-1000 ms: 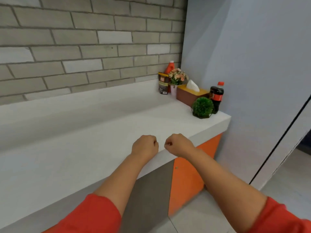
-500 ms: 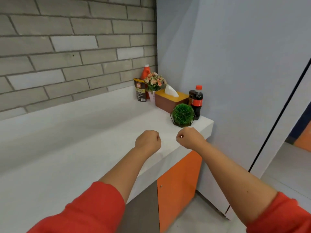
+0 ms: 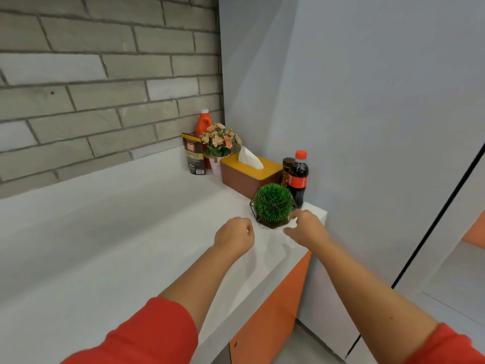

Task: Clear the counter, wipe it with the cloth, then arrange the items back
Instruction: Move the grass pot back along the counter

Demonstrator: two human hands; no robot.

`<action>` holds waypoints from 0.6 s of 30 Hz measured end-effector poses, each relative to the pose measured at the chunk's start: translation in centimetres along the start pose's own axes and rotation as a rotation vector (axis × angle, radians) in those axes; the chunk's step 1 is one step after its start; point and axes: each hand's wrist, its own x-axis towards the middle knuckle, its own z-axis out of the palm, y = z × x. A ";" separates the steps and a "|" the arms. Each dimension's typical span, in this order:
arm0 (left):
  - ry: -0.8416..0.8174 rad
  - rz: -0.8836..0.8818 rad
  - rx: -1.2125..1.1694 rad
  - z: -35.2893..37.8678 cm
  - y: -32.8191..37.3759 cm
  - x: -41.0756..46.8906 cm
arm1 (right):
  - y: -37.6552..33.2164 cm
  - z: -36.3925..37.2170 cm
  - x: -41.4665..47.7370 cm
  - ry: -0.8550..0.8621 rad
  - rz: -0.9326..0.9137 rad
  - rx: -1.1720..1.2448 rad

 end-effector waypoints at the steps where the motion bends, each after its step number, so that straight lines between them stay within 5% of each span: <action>1: -0.003 -0.014 -0.021 0.3 0.0 0.6 | 0.2 0.1 0.7 0.011 0.008 0.021; 18: -0.040 -0.004 -0.387 3.0 1.3 8.9 | 2.0 0.5 7.9 -0.120 -0.019 0.147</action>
